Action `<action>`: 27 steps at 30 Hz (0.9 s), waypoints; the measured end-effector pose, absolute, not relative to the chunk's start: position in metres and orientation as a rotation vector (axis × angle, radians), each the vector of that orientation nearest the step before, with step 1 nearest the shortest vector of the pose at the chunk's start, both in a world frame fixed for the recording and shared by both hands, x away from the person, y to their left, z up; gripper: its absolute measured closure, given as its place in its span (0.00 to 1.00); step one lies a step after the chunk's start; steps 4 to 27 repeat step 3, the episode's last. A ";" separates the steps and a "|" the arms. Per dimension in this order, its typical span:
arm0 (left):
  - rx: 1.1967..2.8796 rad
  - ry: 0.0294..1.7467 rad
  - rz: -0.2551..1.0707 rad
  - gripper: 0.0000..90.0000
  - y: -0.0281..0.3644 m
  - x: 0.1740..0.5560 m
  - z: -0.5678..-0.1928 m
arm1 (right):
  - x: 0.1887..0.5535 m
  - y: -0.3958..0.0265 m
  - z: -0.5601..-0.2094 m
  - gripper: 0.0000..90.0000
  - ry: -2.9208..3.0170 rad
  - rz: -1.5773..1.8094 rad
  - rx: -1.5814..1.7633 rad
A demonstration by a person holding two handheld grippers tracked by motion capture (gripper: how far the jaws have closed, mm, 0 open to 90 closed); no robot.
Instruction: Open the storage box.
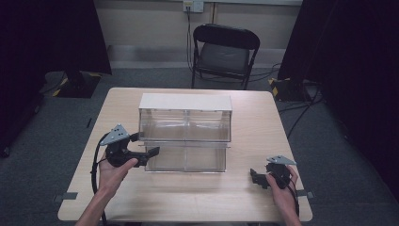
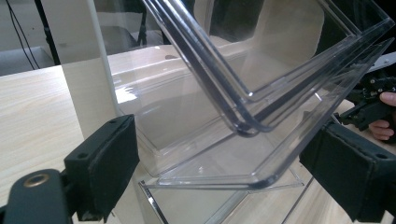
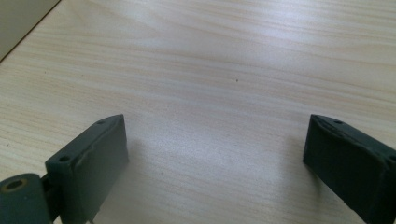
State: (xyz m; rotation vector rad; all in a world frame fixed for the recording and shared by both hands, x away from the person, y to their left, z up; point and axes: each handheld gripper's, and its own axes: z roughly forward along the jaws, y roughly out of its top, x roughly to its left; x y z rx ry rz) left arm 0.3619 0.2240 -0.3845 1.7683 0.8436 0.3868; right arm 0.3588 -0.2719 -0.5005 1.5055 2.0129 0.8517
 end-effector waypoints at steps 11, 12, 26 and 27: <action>1.769 0.847 0.387 0.13 0.223 0.362 -0.385 | 0.359 -0.272 -0.500 0.06 2.013 0.852 1.506; 1.769 0.847 0.387 0.13 0.223 0.362 -0.385 | 0.359 -0.272 -0.500 0.06 2.013 0.852 1.506; 1.769 0.847 0.387 0.13 0.223 0.362 -0.385 | 0.359 -0.272 -0.500 0.06 2.013 0.852 1.506; 1.769 0.847 0.387 0.13 0.223 0.362 -0.385 | 0.359 -0.272 -0.500 0.06 2.013 0.852 1.506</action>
